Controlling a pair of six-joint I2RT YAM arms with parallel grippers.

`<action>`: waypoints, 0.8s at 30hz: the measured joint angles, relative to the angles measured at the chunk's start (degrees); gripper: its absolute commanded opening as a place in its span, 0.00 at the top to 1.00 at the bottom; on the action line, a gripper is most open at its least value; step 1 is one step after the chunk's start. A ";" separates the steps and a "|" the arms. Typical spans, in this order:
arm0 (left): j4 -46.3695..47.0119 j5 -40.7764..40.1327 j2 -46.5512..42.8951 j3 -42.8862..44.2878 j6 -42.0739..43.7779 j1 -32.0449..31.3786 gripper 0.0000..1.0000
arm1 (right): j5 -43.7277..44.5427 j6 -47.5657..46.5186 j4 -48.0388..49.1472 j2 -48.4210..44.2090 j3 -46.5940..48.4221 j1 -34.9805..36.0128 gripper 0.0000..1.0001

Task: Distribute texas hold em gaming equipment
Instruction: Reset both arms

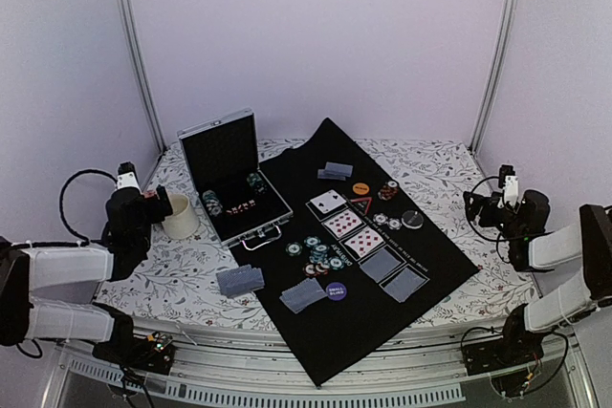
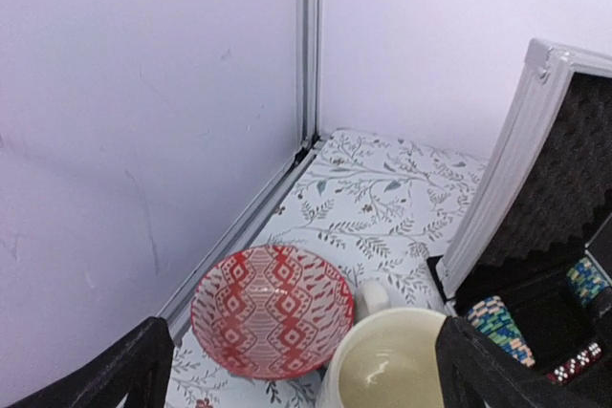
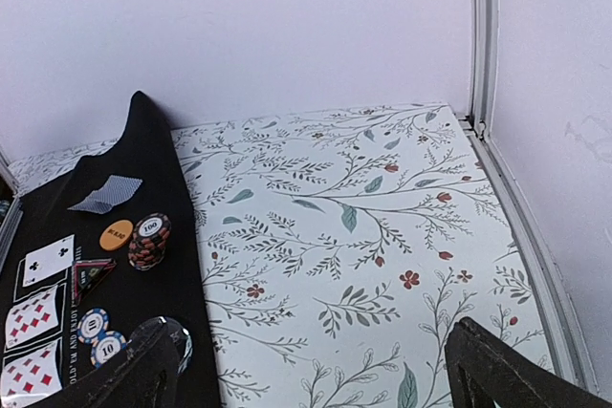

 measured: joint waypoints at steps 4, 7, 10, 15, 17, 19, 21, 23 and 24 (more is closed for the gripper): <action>13.92 2.99 5.16 -3.63 3.65 1.36 0.02 | 1.27 -0.02 10.86 6.67 -2.60 -0.02 0.01; 22.62 5.99 10.03 -7.43 6.16 3.30 0.02 | 0.17 -0.70 16.11 8.24 -2.62 0.00 0.01; 28.81 9.29 14.49 -7.19 10.03 4.66 0.02 | -1.03 -1.64 23.61 10.43 -3.87 0.31 0.01; 40.63 16.26 25.14 -6.10 12.41 9.42 0.02 | -2.56 -2.36 26.77 11.39 -4.44 0.42 0.01; 39.93 19.04 25.64 -5.38 12.44 10.75 0.02 | -2.80 -3.08 26.80 11.41 -4.31 0.63 0.01; 40.17 21.31 25.59 -4.42 12.35 11.67 0.02 | -2.89 -3.89 26.77 11.43 -4.11 1.03 0.01; 40.61 22.88 25.55 -3.67 12.31 12.33 0.02 | -2.93 -4.50 26.82 11.45 -3.93 1.20 0.01; 40.98 23.85 25.53 -3.61 12.26 12.55 0.02 | -2.97 -4.85 26.80 11.45 -3.91 1.36 0.01; 40.94 24.20 25.53 -3.61 12.22 12.55 0.02 | -2.97 -4.94 26.82 11.45 -3.91 1.36 0.01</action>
